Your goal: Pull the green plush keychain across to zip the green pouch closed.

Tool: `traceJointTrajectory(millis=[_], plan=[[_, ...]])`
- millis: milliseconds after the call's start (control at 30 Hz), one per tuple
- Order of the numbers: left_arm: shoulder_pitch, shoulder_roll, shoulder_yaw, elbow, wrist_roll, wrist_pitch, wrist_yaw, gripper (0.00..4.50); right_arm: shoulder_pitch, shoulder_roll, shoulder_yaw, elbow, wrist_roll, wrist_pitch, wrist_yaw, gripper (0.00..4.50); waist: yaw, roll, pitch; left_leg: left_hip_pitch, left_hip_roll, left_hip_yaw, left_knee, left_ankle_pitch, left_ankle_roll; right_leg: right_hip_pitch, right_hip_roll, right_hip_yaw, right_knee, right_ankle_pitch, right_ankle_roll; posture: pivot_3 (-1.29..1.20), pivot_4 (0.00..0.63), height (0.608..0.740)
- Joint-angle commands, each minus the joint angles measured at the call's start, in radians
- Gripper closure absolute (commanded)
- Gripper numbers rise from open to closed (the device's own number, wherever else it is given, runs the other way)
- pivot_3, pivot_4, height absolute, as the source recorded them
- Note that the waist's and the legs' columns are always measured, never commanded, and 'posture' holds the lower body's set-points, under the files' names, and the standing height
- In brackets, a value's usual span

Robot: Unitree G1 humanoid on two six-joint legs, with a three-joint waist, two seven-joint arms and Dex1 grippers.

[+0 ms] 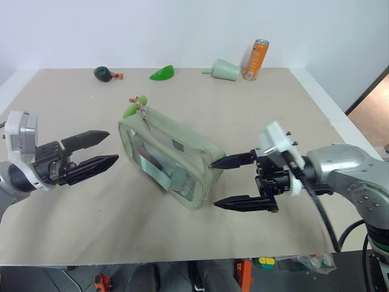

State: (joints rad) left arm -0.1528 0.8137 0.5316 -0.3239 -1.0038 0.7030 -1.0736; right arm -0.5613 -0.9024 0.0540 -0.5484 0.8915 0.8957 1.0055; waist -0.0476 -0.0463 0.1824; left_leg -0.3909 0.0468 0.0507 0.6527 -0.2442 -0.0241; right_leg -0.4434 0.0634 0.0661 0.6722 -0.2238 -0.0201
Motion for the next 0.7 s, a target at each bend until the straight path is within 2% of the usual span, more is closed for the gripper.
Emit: traceJointTrajectory(millis=[33,367,467,700], plan=[[-0.012,0.012,-0.002,-0.009,-0.002,-0.025,-0.006,0.14,-0.033,0.008,0.026,-0.005,-0.046,-0.033,0.016,0.00,0.000,0.000,0.000,0.000,0.000,0.000,0.000,0.000,0.000,0.000,0.000,0.000,0.000,0.000,0.000,0.00,0.150,0.740],[-0.022,0.004,-0.020,0.012,0.007,-0.052,-0.006,0.14,-0.096,0.109,0.129,0.065,-0.200,-0.092,-0.013,0.00,-0.001,0.000,0.000,0.000,0.000,0.000,0.001,0.000,0.000,0.000,0.000,0.000,0.003,0.000,0.000,0.00,0.150,0.740],[-0.025,0.002,-0.024,0.018,0.011,-0.058,-0.006,0.10,-0.108,0.141,0.132,0.091,-0.231,-0.105,-0.028,0.79,-0.001,0.000,0.000,0.001,0.000,0.000,0.002,0.000,0.000,0.000,0.001,0.000,0.004,0.000,0.000,0.00,0.150,0.740],[-0.016,-0.001,-0.021,0.021,0.015,-0.071,-0.008,0.10,-0.103,0.174,0.124,0.109,-0.260,-0.129,-0.016,3.23,-0.001,0.000,0.000,0.001,0.000,0.000,0.002,0.000,0.000,-0.001,0.001,0.000,0.005,0.000,-0.001,0.00,0.150,0.740]])
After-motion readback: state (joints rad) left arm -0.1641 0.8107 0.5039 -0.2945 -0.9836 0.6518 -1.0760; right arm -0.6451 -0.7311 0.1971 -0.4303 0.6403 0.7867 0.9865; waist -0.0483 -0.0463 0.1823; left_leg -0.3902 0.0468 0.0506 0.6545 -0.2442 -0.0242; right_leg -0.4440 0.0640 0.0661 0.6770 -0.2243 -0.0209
